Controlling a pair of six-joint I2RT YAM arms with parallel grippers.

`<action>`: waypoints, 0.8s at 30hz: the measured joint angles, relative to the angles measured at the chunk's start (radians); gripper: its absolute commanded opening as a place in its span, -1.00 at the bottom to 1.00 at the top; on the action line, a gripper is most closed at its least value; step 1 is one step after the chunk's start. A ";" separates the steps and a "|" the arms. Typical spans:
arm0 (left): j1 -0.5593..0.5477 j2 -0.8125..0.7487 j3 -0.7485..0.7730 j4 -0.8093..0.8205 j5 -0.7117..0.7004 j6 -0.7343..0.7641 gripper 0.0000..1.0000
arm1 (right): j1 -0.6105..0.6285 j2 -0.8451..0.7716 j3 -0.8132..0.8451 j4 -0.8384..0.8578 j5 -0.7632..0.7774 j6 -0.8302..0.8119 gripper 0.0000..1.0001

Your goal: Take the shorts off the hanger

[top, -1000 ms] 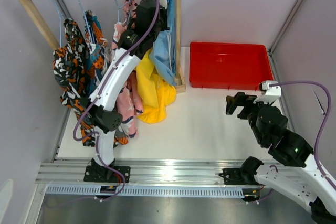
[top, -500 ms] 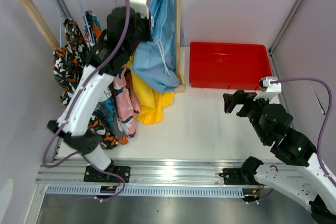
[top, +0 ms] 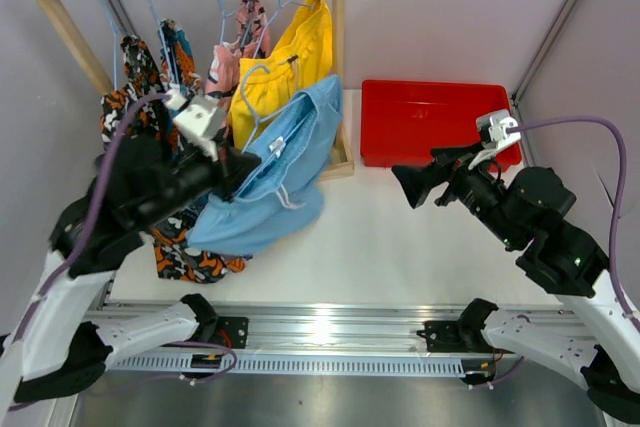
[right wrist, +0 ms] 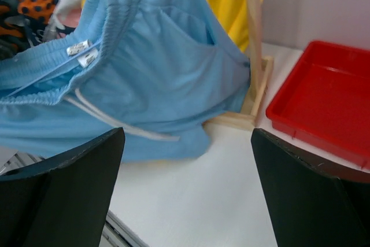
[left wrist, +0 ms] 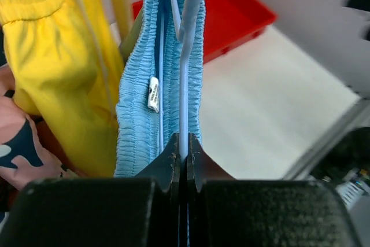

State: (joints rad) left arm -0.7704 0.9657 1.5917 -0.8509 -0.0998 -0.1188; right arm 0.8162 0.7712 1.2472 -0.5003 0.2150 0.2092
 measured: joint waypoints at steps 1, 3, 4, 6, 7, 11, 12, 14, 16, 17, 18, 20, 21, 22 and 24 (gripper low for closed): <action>-0.001 -0.030 0.006 -0.008 0.040 -0.009 -1.00 | 0.000 0.017 0.023 -0.001 -0.024 -0.010 0.99; -0.002 -0.048 0.068 -0.058 0.109 -0.025 -1.00 | 0.000 0.057 0.087 -0.009 -0.067 -0.037 0.99; -0.002 -0.041 0.129 -0.089 0.144 -0.035 -1.00 | 0.000 0.073 0.119 -0.011 -0.079 -0.048 0.99; -0.002 -0.014 0.268 -0.125 0.214 -0.051 -1.00 | 0.000 0.111 0.183 -0.009 -0.102 -0.073 0.99; -0.003 -0.002 0.326 -0.123 0.243 -0.061 -1.00 | 0.000 0.126 0.203 -0.003 -0.110 -0.085 0.99; -0.004 -0.017 0.383 -0.103 0.336 -0.087 -1.00 | 0.000 0.150 0.223 0.009 -0.122 -0.124 0.99; -0.004 -0.021 0.383 -0.104 0.353 -0.092 -1.00 | 0.000 0.153 0.223 0.012 -0.122 -0.132 0.99; -0.004 -0.021 0.382 -0.113 0.378 -0.095 -1.00 | 0.000 0.160 0.223 0.023 -0.122 -0.142 0.99; -0.004 -0.019 0.373 -0.126 0.403 -0.100 -1.00 | 0.000 0.169 0.223 0.045 -0.121 -0.147 0.99; -0.004 -0.016 0.367 -0.129 0.412 -0.101 -1.00 | 0.000 0.174 0.222 0.058 -0.121 -0.150 0.99; -0.005 -0.015 0.359 -0.130 0.421 -0.101 -1.00 | 0.000 0.177 0.220 0.071 -0.122 -0.151 0.99; -0.005 -0.012 0.345 -0.133 0.432 -0.102 -1.00 | 0.000 0.186 0.213 0.097 -0.122 -0.151 0.99; -0.005 -0.011 0.338 -0.132 0.436 -0.102 -1.00 | 0.000 0.191 0.208 0.111 -0.124 -0.150 0.98; -0.005 -0.011 0.327 -0.130 0.443 -0.102 -1.00 | 0.000 0.196 0.204 0.122 -0.125 -0.150 0.87; -0.005 -0.012 0.306 -0.124 0.446 -0.102 -1.00 | 0.000 0.205 0.187 0.151 -0.133 -0.150 -0.08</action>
State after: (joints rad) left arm -0.7750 0.9535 1.8980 -0.9749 0.3466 -0.2207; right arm 0.8162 0.9764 1.4342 -0.3496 0.0818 0.0589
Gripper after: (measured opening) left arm 0.030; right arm 0.899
